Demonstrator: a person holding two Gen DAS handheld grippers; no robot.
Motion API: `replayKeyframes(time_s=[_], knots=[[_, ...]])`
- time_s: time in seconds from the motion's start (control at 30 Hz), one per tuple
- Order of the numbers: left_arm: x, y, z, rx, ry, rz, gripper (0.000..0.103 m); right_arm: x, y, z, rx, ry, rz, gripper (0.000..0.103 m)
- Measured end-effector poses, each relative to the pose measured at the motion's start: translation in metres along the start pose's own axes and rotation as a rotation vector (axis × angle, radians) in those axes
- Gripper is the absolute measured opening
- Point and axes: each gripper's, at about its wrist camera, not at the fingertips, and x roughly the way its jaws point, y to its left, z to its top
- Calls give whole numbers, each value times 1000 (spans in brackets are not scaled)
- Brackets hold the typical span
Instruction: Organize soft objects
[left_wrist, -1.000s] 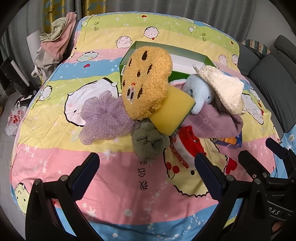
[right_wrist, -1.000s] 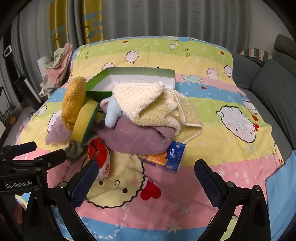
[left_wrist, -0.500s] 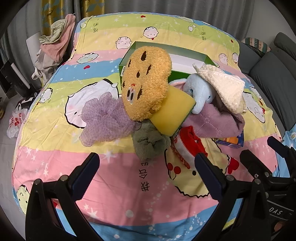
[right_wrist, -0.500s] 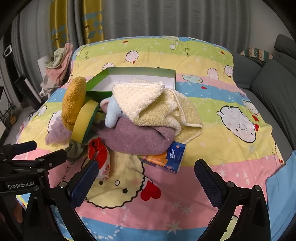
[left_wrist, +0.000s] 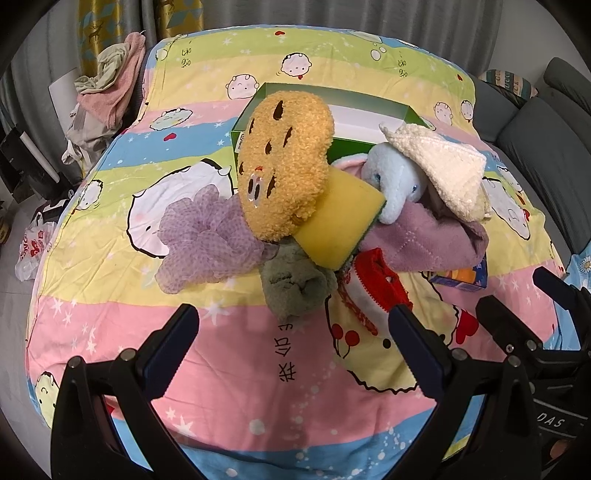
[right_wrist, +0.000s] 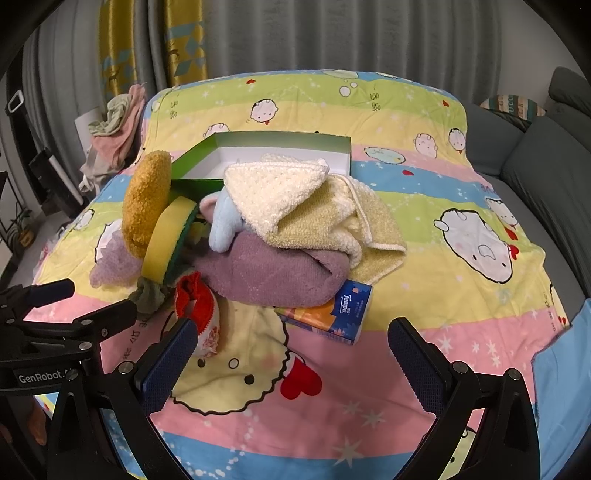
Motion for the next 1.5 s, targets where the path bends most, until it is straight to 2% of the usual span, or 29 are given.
replayKeyframes(time_s=[0.3, 0.4, 0.67, 0.9, 1.0, 1.03, 1.07, 1.17, 1.23, 1.4, 1.47, 1.5], knots=[[3, -2, 6, -4, -5, -17, 102, 6, -1, -3, 14, 7, 7, 103], [4, -1, 8, -9, -11, -41, 102, 7, -6, -2, 28, -9, 33, 103], [5, 15, 17, -68, -46, -166, 102, 2, -15, 1, 47, -83, 227, 103], [4, 32, 38, -104, -107, -166, 102, 7, 11, 10, -8, -105, 396, 103], [7, 40, 47, -112, -113, -182, 101, 10, 31, 18, -58, -120, 435, 102], [8, 40, 50, -109, -116, -188, 101, 12, 39, 22, -84, -127, 436, 97], [9, 40, 55, -102, -120, -190, 100, 16, 48, 26, -111, -130, 432, 91], [12, 42, 64, -88, -127, -213, 95, 26, 64, 36, -165, -129, 416, 81], [15, 43, 71, -80, -123, -230, 89, 34, 73, 43, -185, -125, 422, 76], [25, 46, 81, -58, -101, -285, 83, 45, 87, 53, -241, -128, 442, 71], [31, 45, 85, -46, -85, -305, 64, 50, 94, 59, -268, -127, 446, 66], [33, 44, 87, -43, -76, -316, 61, 51, 97, 61, -279, -128, 449, 65]])
